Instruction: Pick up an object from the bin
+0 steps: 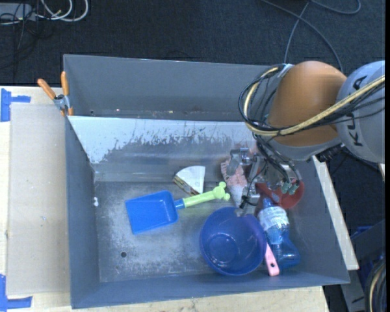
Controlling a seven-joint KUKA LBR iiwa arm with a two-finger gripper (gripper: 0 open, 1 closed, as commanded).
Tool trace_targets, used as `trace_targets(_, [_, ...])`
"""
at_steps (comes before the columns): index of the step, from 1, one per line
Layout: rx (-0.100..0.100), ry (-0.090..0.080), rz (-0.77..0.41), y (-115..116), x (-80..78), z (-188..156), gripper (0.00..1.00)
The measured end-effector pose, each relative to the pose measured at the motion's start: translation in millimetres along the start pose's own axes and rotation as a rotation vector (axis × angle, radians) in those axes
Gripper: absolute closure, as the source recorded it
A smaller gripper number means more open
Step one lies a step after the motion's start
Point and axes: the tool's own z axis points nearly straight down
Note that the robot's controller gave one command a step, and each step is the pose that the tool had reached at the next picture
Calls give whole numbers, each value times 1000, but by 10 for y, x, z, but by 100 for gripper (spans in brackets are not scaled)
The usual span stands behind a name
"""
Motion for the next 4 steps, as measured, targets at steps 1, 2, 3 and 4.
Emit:
trace_targets(1, [0, 0, 0, 0, 0, 0, 0])
trace_targets(2, [-1, 1, -32, -215, 371, 551, 100])
trace_targets(3, [-1, 1, -32, -215, 371, 551, 100])
trace_targets(4, [-1, 5, -36, -218, 301, -22, 100])
